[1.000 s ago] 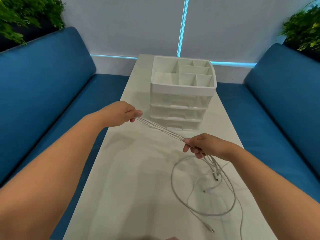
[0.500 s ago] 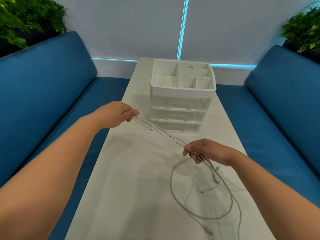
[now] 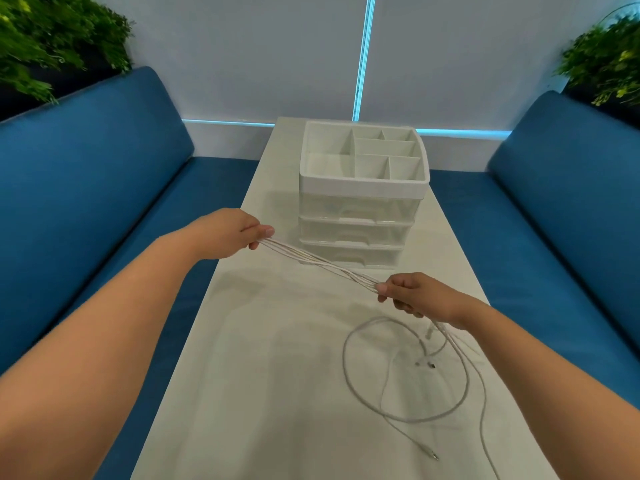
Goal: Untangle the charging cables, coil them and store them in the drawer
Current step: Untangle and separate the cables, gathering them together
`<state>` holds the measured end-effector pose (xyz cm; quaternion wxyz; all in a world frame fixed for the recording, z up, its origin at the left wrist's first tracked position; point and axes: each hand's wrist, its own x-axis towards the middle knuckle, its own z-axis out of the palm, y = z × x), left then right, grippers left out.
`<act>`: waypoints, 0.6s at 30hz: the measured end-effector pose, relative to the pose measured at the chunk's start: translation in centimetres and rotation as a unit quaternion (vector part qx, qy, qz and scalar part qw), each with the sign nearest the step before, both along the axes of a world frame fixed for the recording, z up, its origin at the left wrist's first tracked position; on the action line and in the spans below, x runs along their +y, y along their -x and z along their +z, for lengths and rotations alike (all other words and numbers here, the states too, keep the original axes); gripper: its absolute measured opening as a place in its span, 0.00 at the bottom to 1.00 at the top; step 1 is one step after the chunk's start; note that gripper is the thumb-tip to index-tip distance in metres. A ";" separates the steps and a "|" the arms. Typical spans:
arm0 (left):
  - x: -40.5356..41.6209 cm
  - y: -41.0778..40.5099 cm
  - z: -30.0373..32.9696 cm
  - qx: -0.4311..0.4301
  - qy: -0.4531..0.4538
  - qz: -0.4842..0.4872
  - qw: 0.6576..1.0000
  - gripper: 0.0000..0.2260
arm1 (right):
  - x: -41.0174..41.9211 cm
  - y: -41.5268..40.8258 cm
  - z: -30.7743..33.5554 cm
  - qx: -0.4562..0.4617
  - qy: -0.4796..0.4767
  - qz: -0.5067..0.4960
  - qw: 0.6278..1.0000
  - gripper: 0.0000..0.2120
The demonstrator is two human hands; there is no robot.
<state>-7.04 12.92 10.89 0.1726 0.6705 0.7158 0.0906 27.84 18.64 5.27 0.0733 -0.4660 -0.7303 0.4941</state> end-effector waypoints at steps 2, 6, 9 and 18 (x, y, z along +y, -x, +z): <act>-0.2 0.6 0.3 0.008 -0.007 0.006 1.000 0.22 | 0.1 -0.7 0.1 0.021 0.037 0.041 0.998 0.16; -0.1 0.7 0.7 0.011 -0.002 0.003 1.000 0.22 | 0.5 -0.8 -0.8 -0.132 -0.020 0.054 0.990 0.22; 0.3 -0.4 0.1 0.025 0.001 -0.009 1.000 0.22 | 0.6 0.4 -1.5 -0.308 -0.186 -0.020 0.933 0.24; 0.3 1.1 0.3 0.054 -0.010 0.028 0.998 0.23 | 0.0 -0.7 -1.0 -0.076 -0.042 -0.035 0.996 0.23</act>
